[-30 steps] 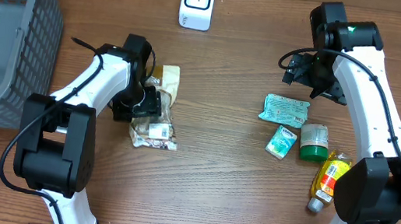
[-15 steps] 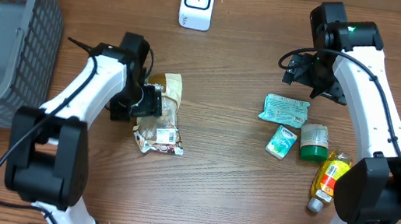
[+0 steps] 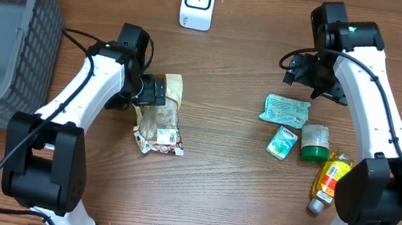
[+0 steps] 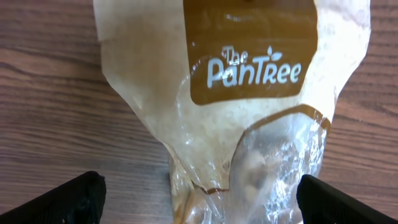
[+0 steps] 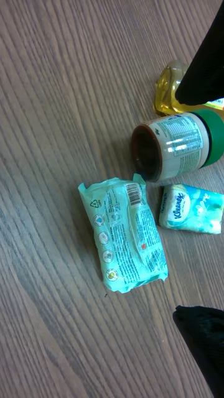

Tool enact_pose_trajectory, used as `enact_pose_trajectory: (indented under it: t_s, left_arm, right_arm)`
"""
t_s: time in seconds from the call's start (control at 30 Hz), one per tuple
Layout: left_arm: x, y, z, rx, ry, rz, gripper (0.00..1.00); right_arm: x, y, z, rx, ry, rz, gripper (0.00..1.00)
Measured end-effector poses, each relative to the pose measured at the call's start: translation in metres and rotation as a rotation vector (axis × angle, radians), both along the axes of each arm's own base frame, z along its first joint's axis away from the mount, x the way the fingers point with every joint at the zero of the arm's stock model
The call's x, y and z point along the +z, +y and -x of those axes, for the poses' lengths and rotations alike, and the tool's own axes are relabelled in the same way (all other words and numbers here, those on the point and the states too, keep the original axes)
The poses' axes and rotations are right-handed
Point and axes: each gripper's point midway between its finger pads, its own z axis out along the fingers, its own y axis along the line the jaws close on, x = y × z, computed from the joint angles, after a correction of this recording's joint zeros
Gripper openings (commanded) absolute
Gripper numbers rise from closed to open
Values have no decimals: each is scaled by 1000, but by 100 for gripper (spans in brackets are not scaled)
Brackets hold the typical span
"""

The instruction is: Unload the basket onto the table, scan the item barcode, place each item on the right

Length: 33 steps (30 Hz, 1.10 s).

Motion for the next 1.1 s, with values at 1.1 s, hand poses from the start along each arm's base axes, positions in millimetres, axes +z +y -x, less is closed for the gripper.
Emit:
enact_pose_trajectory:
  t_s: [1.1]
  left_arm:
    - [-4,17,-15,9,-70,-85,88]
  right_arm:
    - [0,0,0,1,1,0,100]
